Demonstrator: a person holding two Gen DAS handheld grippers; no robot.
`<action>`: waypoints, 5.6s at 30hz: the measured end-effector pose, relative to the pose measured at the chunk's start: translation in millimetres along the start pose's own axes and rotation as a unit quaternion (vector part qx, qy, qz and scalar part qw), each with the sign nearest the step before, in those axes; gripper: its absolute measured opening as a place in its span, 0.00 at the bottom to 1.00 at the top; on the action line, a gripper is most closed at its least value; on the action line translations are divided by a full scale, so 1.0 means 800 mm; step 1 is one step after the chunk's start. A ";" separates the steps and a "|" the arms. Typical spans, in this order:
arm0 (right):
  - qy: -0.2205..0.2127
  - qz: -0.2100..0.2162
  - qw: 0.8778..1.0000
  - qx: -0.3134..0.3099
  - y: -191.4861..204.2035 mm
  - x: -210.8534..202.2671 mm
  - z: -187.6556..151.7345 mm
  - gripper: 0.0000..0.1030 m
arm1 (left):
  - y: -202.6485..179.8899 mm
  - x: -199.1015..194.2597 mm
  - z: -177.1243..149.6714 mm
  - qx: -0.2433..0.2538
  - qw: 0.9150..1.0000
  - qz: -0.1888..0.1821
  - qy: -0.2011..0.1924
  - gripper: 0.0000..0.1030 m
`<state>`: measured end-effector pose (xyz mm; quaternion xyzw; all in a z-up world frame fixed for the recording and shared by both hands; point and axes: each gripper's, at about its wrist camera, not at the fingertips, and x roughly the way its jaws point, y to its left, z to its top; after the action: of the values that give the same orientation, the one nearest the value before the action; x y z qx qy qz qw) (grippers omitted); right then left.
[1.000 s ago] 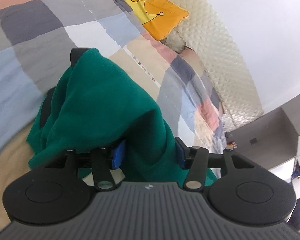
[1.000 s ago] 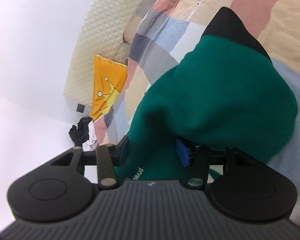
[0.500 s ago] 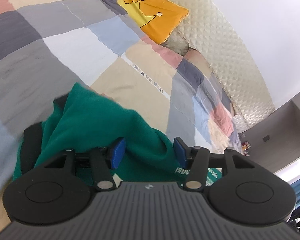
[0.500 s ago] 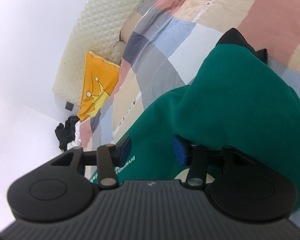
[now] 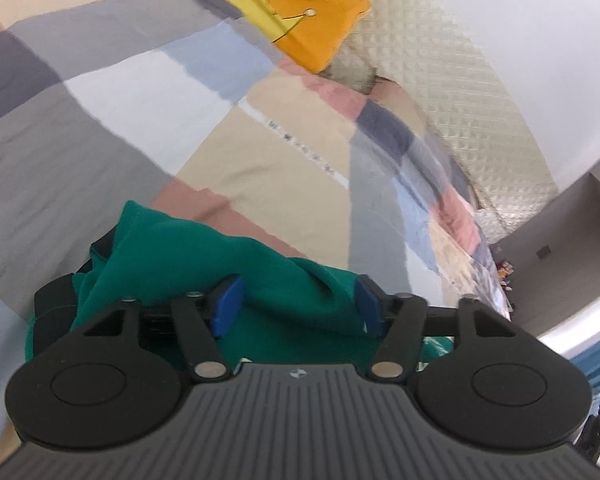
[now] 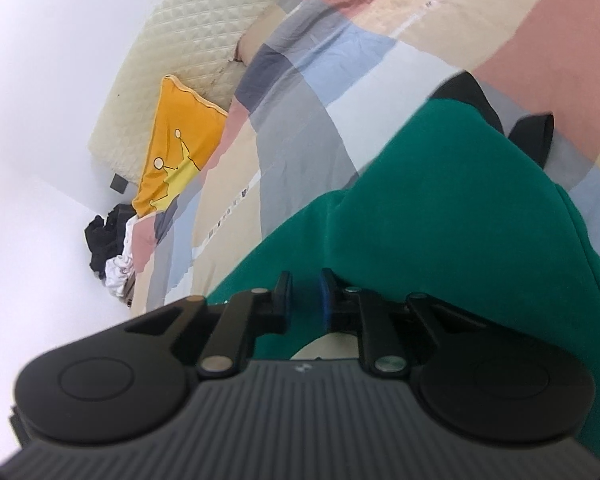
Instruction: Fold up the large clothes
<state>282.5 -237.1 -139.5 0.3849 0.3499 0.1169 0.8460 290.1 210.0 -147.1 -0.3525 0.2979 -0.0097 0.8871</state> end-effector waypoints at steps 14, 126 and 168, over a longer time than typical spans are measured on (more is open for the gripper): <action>-0.068 -0.051 0.959 -0.270 0.097 -0.042 -0.033 0.82 | -0.090 -0.057 -0.037 0.180 0.983 -0.023 -0.021 0.85; 0.086 0.099 0.986 0.108 -0.009 -0.061 -0.153 1.00 | -0.059 -0.130 -0.182 0.069 0.993 0.073 0.059 0.95; 0.032 0.165 0.956 0.242 -0.036 -0.008 -0.142 1.00 | 0.067 -0.032 -0.171 -0.378 0.920 -0.099 -0.004 1.00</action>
<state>198.0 -194.7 -209.5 0.6266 0.3261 0.1785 0.6849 185.5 171.4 -246.4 -0.6895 0.2394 0.0170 0.6834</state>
